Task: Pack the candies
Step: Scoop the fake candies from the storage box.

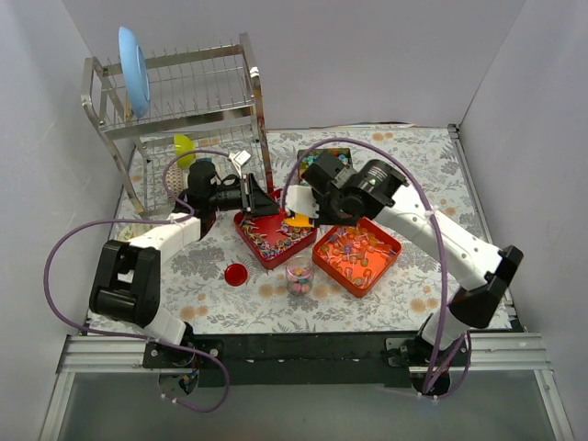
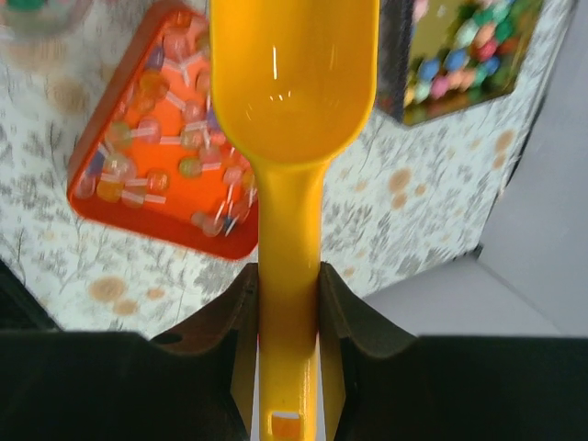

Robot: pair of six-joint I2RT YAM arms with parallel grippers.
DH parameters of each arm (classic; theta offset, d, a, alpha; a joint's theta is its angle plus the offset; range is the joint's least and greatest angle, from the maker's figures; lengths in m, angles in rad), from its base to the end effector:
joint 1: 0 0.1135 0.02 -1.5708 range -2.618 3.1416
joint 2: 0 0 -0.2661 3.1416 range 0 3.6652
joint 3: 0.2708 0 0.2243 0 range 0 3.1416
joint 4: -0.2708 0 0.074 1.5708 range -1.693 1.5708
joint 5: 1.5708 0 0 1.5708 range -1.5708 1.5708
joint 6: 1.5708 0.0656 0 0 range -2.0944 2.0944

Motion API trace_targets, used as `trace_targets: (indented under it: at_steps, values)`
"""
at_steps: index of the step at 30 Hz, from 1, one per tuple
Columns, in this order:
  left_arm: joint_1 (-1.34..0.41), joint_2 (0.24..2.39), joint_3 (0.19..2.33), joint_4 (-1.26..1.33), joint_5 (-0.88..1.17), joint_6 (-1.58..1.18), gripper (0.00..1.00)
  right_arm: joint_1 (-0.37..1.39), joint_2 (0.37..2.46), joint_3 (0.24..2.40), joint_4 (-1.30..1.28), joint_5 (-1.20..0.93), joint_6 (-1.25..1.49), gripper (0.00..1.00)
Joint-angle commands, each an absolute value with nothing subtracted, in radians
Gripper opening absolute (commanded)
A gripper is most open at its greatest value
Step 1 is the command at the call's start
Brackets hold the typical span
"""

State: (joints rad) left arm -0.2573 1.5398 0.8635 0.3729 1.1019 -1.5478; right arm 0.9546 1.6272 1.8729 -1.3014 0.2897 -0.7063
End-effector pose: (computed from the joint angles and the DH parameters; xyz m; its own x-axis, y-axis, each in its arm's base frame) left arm 0.2915 -0.1372 0.2600 -0.9447 -0.2186 0.2445 -0.2673 0.0811 -0.9602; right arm 0.1872 0.2319 0.3708 0.0722 -0.9743 -0.2134 -0.8595 0.0478 -0.5089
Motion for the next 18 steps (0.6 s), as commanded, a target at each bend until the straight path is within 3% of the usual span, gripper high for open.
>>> trace_targets:
  at_steps: [1,3,5,18]
  values:
    - [-0.252,1.413,0.884,0.195,1.068,-1.419,0.32,0.908,1.445,1.659,-1.305,0.357,-0.695,0.01]
    - [-0.252,1.361,0.847,0.172,1.034,-1.39,0.42,0.87,1.373,1.527,-1.304,0.391,-0.707,0.01]
    - [-0.25,1.335,0.827,0.14,1.02,-1.368,0.46,0.809,1.335,1.432,-1.305,0.405,-0.718,0.01]
    - [-0.25,1.301,0.759,0.104,0.985,-1.338,0.49,0.727,1.373,1.256,-1.308,0.514,-0.827,0.01]
